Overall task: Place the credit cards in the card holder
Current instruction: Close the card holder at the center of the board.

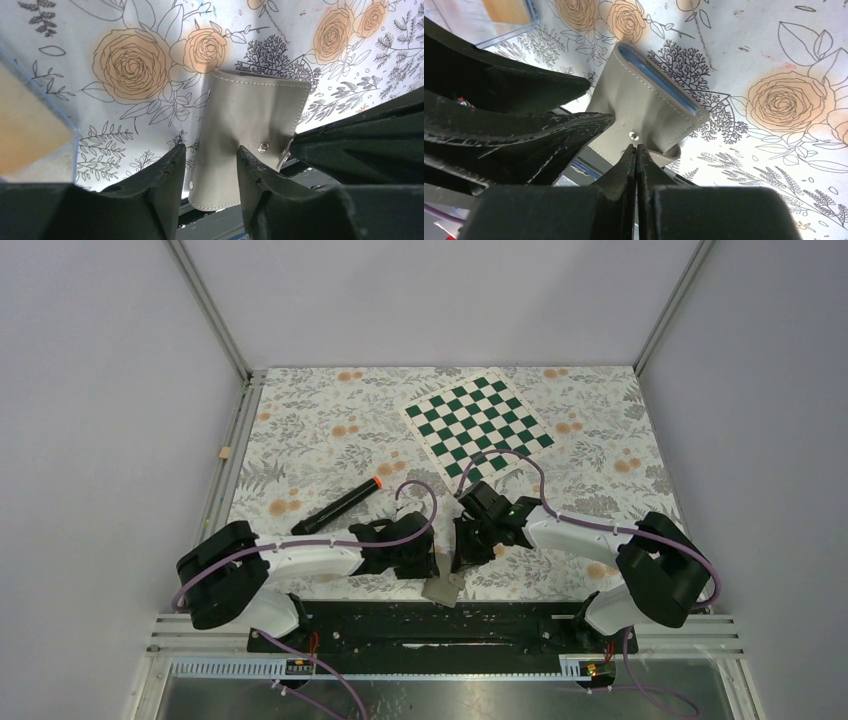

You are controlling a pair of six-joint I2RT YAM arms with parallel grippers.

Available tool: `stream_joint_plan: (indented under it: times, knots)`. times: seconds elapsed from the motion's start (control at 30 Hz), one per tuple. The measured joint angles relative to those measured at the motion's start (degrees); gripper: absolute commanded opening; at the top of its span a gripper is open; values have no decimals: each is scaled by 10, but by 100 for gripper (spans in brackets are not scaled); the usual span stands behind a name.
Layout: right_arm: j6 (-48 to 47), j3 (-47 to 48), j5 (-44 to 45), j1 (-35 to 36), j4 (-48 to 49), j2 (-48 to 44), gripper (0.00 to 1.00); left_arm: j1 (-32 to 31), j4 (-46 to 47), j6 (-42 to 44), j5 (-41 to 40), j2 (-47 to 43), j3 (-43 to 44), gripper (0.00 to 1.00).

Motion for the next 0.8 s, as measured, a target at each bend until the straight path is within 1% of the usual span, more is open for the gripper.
stream_joint_plan:
  times: [0.07,0.17,0.37,0.5,0.63,0.8]
  knots:
    - [-3,-1,4,0,-4,0,0,0,-9,-2,-1,-6,0,48]
    - [-4,-5,5,0,-4,1,0,0,-26,-3,-5,-19,0,49]
    - [-5,-18,5,0,-4,5,0,0,-42,2,-13,-62,0,42]
    - [-6,-20,5,0,-3,16,0,-1,-9,3,0,-77,-3,42]
    - [-5,-20,3,0,2,26,0,-1,37,6,36,-63,-7,41]
    - [-5,-20,0,0,6,28,0,-2,66,6,69,-9,-7,38]
